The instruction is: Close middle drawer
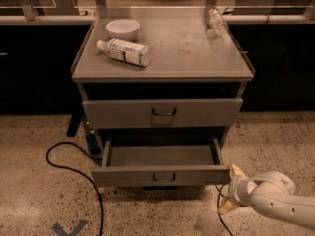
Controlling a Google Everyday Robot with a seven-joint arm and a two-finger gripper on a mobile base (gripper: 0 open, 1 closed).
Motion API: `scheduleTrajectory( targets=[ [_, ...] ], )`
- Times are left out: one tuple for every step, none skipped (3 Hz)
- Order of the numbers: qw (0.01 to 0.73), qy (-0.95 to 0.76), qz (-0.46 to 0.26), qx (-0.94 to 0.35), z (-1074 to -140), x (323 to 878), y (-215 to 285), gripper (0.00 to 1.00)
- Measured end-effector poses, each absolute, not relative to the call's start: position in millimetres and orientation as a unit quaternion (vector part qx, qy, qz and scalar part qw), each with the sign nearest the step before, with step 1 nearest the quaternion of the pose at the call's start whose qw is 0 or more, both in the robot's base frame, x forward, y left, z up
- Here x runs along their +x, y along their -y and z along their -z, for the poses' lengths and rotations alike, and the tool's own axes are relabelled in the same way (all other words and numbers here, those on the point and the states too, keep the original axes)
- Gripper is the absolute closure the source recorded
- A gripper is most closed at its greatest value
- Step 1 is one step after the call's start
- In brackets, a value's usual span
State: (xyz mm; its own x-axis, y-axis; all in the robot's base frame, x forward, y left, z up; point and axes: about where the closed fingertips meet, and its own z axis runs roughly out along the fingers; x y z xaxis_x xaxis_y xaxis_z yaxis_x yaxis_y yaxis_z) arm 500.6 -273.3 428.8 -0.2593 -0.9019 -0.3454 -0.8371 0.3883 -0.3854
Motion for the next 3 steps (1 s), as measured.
scheduleTrajectory(
  targets=[
    [0.261,-0.791,0.062,-0.55,-429,501,273,0.0],
    [0.233,-0.793,0.066,-0.559,-424,479,277,0.0],
    [0.233,-0.793,0.066,-0.559,-424,479,277,0.0]
  ],
)
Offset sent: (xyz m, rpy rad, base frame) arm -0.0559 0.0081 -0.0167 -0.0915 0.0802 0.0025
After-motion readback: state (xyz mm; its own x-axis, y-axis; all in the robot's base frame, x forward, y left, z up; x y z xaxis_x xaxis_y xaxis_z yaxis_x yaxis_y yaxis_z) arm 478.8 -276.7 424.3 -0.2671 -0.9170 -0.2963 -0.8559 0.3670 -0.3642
